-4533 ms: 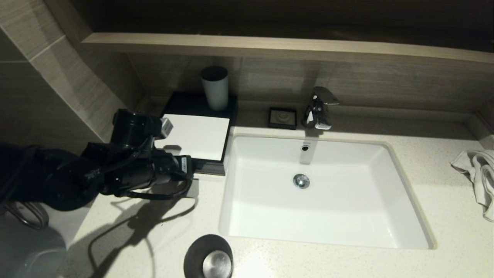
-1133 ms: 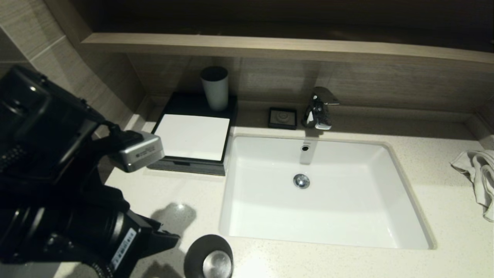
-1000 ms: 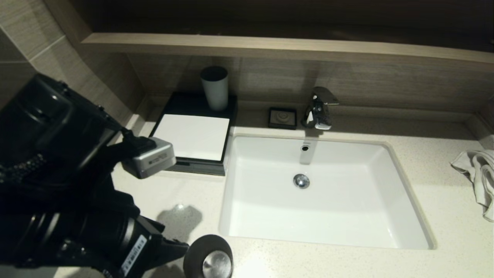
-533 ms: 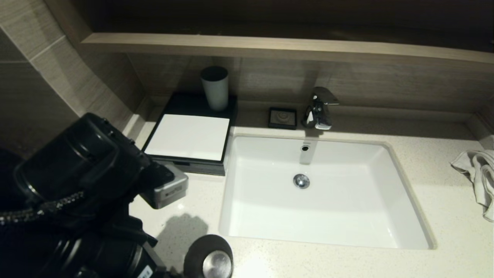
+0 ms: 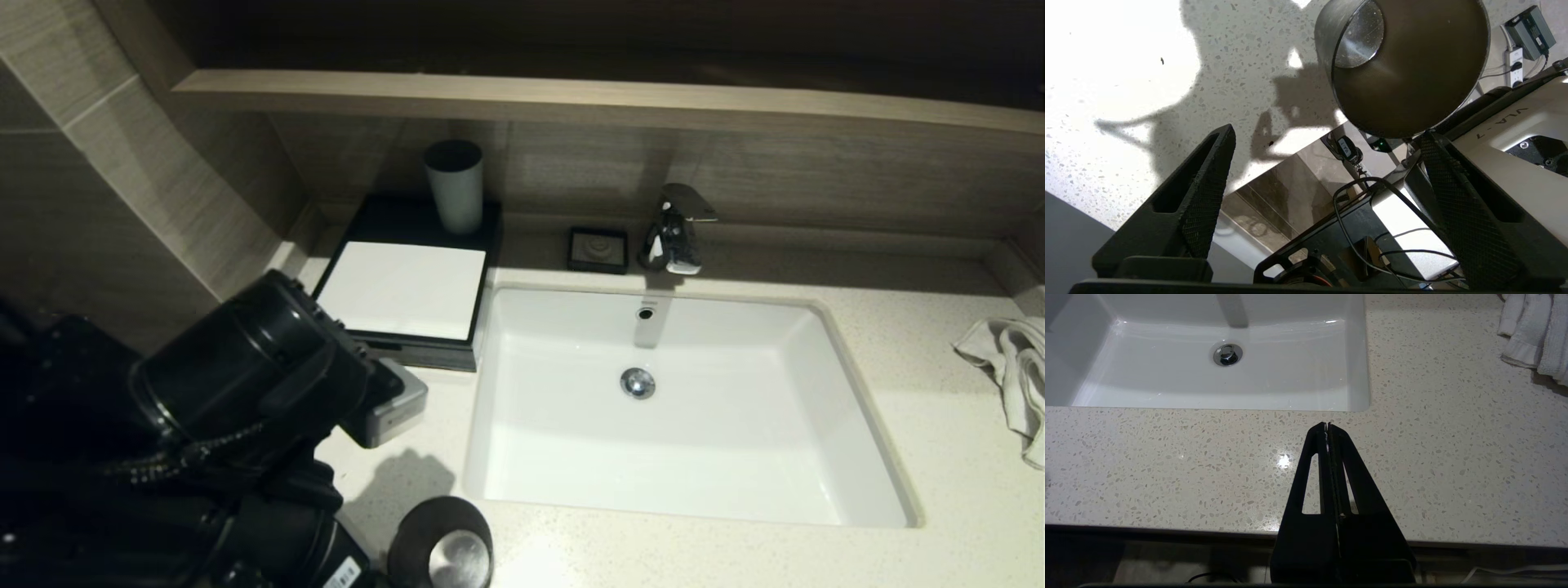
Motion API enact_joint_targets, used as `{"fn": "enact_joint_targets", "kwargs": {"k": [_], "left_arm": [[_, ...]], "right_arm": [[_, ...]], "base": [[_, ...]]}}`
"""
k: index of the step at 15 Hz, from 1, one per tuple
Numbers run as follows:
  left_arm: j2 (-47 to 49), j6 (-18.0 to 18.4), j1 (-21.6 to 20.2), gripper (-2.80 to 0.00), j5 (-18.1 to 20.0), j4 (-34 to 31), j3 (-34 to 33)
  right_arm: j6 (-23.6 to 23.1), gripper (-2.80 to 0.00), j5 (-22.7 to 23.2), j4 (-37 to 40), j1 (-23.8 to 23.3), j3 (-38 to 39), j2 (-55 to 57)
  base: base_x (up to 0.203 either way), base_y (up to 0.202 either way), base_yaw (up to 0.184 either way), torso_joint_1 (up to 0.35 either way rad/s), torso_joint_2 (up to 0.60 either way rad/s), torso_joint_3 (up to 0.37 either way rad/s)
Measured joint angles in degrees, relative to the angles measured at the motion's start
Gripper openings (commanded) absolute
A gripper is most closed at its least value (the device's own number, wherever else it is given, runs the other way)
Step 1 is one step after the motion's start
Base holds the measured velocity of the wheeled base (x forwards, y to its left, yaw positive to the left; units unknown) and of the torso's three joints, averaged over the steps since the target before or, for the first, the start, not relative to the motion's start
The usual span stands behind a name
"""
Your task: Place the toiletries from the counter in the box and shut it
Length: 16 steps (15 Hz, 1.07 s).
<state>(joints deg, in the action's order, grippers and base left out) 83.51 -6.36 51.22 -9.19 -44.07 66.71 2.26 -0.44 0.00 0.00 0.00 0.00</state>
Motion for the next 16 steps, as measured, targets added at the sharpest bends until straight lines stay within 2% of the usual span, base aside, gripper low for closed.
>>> {"fn": "enact_joint_targets", "kwargs": {"k": [16], "left_arm": [[5.3, -0.3, 0.9, 0.0, -0.1, 1.5, 0.3]], "right_arm": [[0.0, -2.8, 0.0, 0.0, 0.0, 0.0, 0.0]], "base": [[0.0, 0.0, 0.0, 0.0, 0.0, 0.0]]}}
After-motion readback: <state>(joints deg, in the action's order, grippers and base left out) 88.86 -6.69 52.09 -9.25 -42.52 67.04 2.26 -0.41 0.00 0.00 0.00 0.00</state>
